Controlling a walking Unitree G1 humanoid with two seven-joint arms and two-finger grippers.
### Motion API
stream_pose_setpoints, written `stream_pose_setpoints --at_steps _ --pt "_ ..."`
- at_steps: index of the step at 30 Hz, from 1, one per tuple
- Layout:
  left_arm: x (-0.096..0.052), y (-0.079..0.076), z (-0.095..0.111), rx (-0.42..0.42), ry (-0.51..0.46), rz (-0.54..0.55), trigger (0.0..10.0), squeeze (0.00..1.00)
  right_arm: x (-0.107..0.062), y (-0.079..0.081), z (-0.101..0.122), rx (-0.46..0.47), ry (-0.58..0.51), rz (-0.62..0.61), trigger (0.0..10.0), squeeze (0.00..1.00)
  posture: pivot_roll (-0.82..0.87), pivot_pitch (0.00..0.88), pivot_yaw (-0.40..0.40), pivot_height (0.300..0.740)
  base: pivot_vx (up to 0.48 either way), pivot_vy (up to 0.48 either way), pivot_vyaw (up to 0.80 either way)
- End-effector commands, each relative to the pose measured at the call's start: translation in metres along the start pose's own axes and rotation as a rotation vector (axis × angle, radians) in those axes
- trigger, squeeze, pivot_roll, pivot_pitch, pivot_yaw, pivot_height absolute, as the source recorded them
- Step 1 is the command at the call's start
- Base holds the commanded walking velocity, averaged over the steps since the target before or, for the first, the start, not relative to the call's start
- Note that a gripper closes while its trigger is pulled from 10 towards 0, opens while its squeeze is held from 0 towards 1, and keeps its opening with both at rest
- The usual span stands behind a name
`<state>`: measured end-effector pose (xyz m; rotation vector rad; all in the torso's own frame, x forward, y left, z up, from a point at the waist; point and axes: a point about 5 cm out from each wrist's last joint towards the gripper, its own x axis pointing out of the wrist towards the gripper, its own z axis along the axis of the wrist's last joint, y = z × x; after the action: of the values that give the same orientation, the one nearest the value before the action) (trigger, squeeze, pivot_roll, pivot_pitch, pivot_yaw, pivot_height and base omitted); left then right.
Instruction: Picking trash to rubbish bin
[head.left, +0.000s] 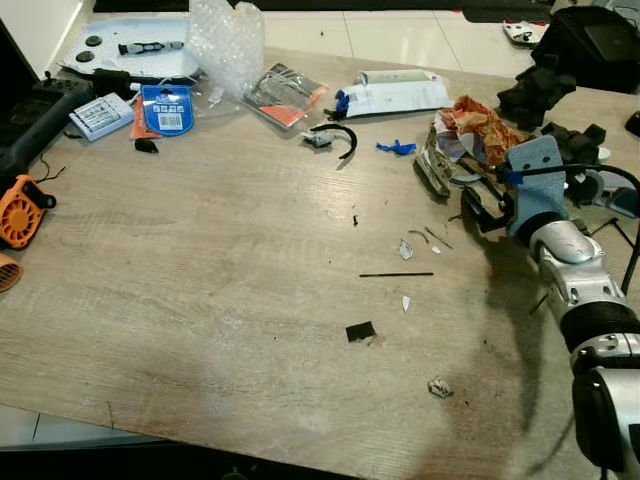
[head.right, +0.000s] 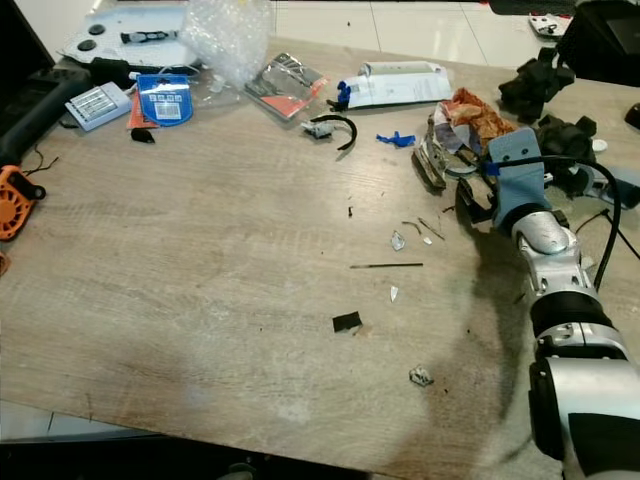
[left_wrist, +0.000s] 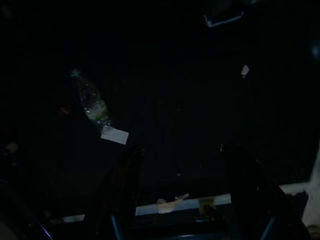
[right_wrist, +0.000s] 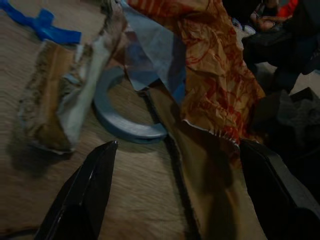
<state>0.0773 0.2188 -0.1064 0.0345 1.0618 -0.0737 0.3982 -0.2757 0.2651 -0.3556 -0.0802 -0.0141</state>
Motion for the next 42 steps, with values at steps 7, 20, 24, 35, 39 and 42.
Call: stream_pose_setpoints --at_steps 7,20,24,35,39,42 --pt "-0.01 0.002 -0.027 -0.007 0.08 0.001 10.0 0.0 -0.016 -0.013 -0.049 0.044 0.249 -0.089 0.0 0.0 -0.07 0.538 0.03 0.74 0.0 0.0 0.0" --pt "-0.006 0.002 -0.018 -0.007 0.065 0.003 10.0 0.0 -0.016 -0.024 -0.04 -0.06 0.219 -0.126 0.0 0.0 -0.07 0.506 0.03 0.74 0.0 0.0 0.0" --pt "-0.005 0.004 -0.014 -0.006 0.06 0.008 10.0 0.0 -0.016 -0.022 -0.042 -0.04 0.217 -0.119 0.0 0.0 -0.07 0.481 0.032 0.74 0.0 0.0 0.0" --pt "0.001 0.0 -0.005 -0.007 0.06 0.011 10.0 0.0 -0.006 -0.013 0.004 0.174 -0.112 -0.012 0.0 0.0 -0.08 0.424 0.032 0.74 0.0 0.0 0.0" --pt "0.001 -0.002 -0.005 -0.006 0.069 0.009 10.0 0.0 -0.005 -0.016 0.024 0.167 -0.209 -0.018 0.0 0.0 -0.09 0.418 0.028 0.74 0.0 0.0 0.0" --pt "0.001 -0.003 -0.006 -0.008 0.074 0.008 10.0 0.0 -0.004 -0.016 0.034 0.148 -0.252 -0.022 0.0 0.0 -0.09 0.418 0.027 0.74 0.0 0.0 0.0"
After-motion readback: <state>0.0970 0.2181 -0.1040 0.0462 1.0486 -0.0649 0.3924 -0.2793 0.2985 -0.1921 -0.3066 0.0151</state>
